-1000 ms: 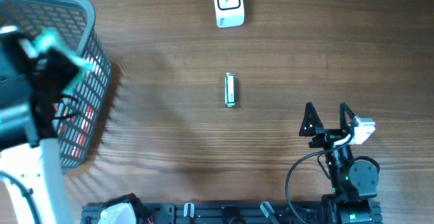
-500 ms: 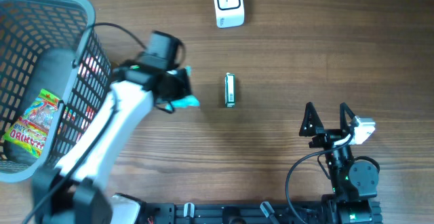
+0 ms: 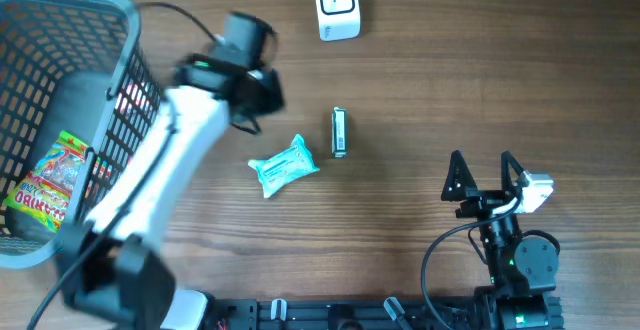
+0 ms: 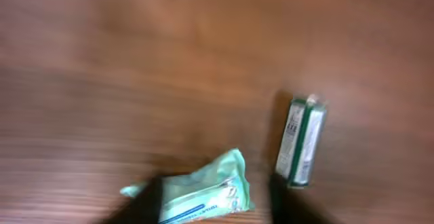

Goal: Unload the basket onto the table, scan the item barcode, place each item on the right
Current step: 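Place the teal tissue pack on the table left of the box, then reach the left gripper into the basket and grasp the Haribo gummy bag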

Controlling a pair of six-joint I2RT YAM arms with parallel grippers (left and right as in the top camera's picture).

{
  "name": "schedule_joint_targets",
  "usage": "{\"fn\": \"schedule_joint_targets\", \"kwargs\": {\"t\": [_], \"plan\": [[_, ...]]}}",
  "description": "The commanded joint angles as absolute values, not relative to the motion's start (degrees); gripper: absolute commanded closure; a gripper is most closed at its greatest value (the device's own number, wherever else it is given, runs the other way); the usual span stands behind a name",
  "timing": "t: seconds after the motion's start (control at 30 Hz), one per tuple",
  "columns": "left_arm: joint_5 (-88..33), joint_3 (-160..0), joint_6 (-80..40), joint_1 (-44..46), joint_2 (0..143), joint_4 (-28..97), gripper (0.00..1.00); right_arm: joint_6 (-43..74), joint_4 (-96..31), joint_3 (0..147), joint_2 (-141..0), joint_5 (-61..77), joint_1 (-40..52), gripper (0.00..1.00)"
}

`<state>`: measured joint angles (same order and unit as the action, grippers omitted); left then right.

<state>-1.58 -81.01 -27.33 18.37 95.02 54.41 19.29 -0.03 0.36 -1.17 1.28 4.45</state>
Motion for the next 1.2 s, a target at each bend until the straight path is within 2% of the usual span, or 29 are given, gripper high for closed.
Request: {"fn": "schedule_joint_targets", "kwargs": {"t": [0.0, 0.23, 0.5, 0.73, 0.9, 0.97, 1.0, 1.17], "plan": [[-0.45, -85.36, -27.22, 10.74, 88.05, 59.0, 0.92, 19.66, 0.19, 0.32, -1.02, 1.58, 4.23, 0.0], [8.23, -85.34, -27.22, -0.14, 88.2, 65.89, 0.94, 19.64, 0.19, 0.32, -1.02, 1.58, 4.23, 0.0], [9.32, -85.32, -27.24, -10.09, 88.29, 54.46, 0.94, 19.64, 0.19, 0.32, -1.02, 1.58, 4.23, 0.0], [7.29, -85.32, -27.22, -12.97, 88.68, 51.86, 0.91, 19.66, 0.19, 0.32, -1.02, 1.58, 4.23, 0.0], [-5.45, -86.32, -27.27, -12.97, 86.5, 50.0, 0.64, 19.64, 0.19, 0.32, -1.02, 1.58, 4.23, 0.0], [-7.49, -89.17, -27.44, -12.97, 84.86, 49.71, 0.46, 19.66, 0.19, 0.32, -1.02, 1.58, 4.23, 0.0], [-7.4, -90.67, -27.42, -13.04, 84.05, 49.67, 0.41, 19.66, 0.19, 0.32, -1.02, 1.58, 4.23, 0.0], [-0.58, -95.18, -27.55, -16.71, 81.62, 49.8, 0.32, 19.64, 0.19, 0.32, -1.02, 1.58, 4.23, 0.0]]}}
